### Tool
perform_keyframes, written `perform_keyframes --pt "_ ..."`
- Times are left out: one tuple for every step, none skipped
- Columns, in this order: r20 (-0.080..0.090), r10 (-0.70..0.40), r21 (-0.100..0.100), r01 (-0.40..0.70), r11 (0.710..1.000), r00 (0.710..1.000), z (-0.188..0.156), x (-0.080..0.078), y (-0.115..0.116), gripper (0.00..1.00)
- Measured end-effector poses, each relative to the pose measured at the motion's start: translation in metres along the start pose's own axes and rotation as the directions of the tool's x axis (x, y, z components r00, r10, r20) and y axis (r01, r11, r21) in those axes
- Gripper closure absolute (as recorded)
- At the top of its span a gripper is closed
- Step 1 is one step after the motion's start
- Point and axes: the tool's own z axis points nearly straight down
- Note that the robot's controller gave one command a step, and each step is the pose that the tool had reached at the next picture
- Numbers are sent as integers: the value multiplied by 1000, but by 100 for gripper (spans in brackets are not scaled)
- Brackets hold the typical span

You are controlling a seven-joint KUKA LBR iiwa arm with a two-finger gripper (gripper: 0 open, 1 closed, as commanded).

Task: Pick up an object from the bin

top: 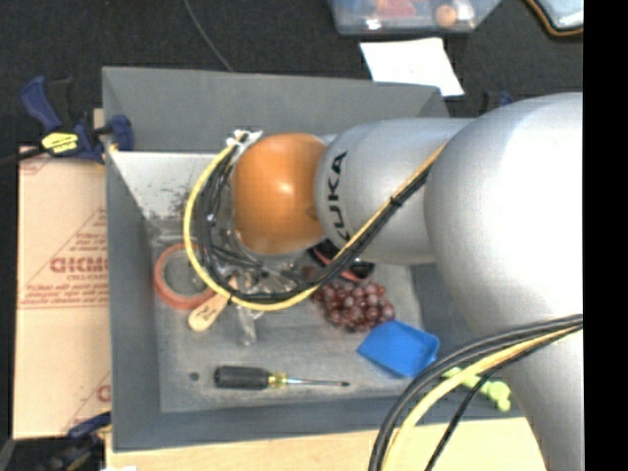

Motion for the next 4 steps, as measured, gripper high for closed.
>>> perform_keyframes --pt "9 115 1 -115 993 993 0 -11 15 0" --pt "6 12 0 -12 1000 1000 -1 -2 0 100" --pt "6 13 0 -13 1000 1000 -2 -2 0 100" --pt "0 15 -1 -15 1000 1000 -24 0 0 100"
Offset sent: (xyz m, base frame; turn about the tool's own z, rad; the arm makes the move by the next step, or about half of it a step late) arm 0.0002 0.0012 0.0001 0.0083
